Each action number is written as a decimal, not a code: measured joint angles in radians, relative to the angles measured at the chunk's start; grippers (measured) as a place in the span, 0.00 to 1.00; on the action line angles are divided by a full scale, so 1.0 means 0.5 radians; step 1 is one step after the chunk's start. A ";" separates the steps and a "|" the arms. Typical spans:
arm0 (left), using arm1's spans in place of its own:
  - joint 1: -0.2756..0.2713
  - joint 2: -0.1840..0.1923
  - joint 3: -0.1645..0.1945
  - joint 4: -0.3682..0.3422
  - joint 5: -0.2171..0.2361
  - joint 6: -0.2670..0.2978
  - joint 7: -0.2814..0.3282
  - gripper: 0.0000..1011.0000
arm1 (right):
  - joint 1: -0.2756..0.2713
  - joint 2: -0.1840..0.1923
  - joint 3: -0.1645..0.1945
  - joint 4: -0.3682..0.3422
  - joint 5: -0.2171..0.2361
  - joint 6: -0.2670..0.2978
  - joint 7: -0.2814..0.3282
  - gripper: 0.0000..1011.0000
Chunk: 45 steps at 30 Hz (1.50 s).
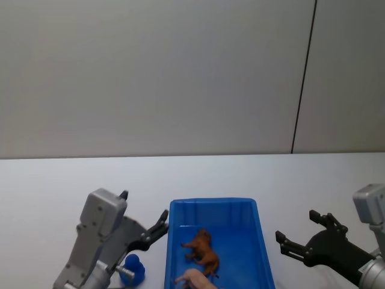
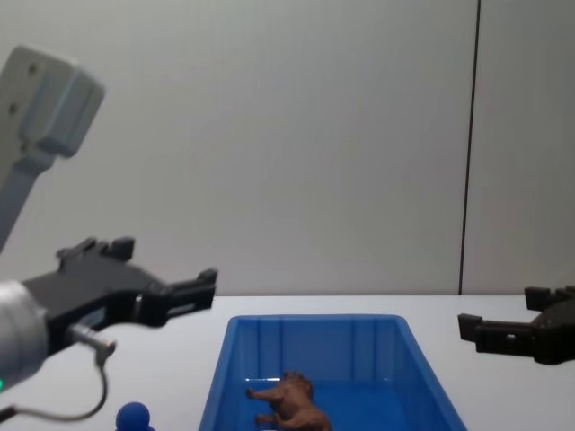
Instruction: Pick up the two dolls from the table and place them into the box.
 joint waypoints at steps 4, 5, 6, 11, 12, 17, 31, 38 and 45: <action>0.049 0.035 -0.010 0.008 -0.053 0.000 0.004 0.99 | -0.003 0.003 0.002 -0.002 0.003 -0.001 -0.001 0.99; 0.057 0.040 -0.012 0.012 -0.059 -0.001 0.004 0.99 | -0.004 0.004 0.003 -0.002 0.004 -0.002 -0.001 0.99; 0.075 0.053 -0.015 0.023 -0.080 -0.006 0.003 0.99 | -0.005 0.005 0.003 -0.003 0.004 -0.002 -0.001 0.99; 0.111 0.078 -0.024 0.059 -0.127 -0.017 -0.015 0.99 | -0.007 0.007 0.004 -0.004 0.006 -0.003 -0.002 0.99; 0.117 0.082 -0.025 0.068 -0.132 -0.019 -0.019 0.99 | -0.007 0.007 0.004 -0.004 0.006 -0.003 -0.002 0.99; 0.141 0.092 -0.030 0.121 -0.164 -0.029 -0.059 0.99 | -0.008 0.008 0.005 -0.006 0.007 -0.004 -0.003 0.99; 0.110 0.054 -0.031 0.317 -0.192 -0.051 -0.247 0.99 | -0.010 0.011 0.007 -0.007 0.009 -0.005 -0.003 0.99; 0.060 0.019 -0.028 0.418 -0.177 -0.042 -0.354 0.99 | -0.011 0.011 0.007 -0.007 0.009 -0.005 -0.003 0.99; 0.023 -0.010 -0.026 0.491 -0.144 0.001 -0.406 0.87 | -0.010 0.011 0.007 -0.007 0.009 -0.005 -0.003 0.99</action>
